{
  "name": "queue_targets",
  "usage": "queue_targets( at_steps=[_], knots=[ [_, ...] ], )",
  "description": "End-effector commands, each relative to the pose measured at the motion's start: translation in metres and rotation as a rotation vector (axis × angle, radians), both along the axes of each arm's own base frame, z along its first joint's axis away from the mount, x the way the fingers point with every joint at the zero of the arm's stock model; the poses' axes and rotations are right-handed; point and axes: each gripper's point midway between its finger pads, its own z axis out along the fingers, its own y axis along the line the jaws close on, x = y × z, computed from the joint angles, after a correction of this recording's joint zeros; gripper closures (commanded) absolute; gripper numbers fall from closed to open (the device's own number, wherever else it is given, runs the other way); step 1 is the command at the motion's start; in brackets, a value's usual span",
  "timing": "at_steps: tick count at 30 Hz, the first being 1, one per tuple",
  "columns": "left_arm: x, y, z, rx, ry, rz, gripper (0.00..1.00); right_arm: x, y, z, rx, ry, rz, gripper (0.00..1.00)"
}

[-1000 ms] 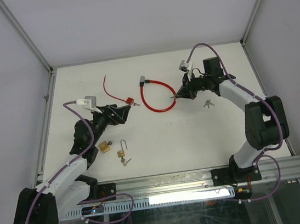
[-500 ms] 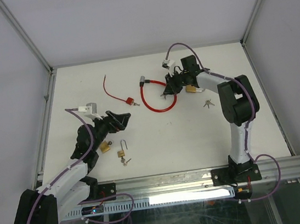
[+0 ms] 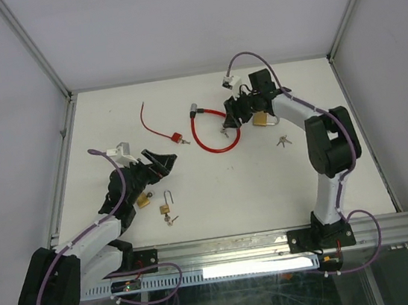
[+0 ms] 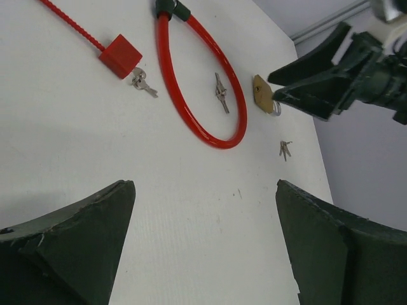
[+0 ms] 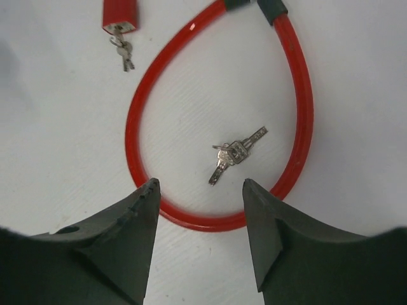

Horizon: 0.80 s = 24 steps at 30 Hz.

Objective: Lock with the key
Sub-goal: Place the key at the center of the board.

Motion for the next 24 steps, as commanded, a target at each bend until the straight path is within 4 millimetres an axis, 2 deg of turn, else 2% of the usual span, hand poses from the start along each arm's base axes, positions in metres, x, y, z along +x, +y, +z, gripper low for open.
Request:
queue_targets(
  at_steps=[1,7,11,17,24],
  knots=[
    [0.014,0.004,0.017,-0.08,0.009,0.067,0.05,-0.023,-0.001,0.091,0.057,-0.168,0.081,0.43],
    [0.016,0.005,0.021,-0.102,-0.002,0.083,0.01,-0.084,-0.007,0.128,0.094,-0.117,0.175,0.43],
    [0.013,0.002,0.025,-0.141,-0.024,0.061,0.01,-0.111,-0.019,0.141,0.143,-0.17,0.205,0.41],
    [0.003,-0.007,0.026,-0.219,-0.057,0.004,0.01,-0.12,-0.044,0.153,0.284,-0.207,0.17,0.38],
    [0.005,-0.008,0.022,-0.241,-0.024,0.008,0.01,-0.125,-0.043,0.147,0.329,-0.166,0.168,0.38]
  ],
)
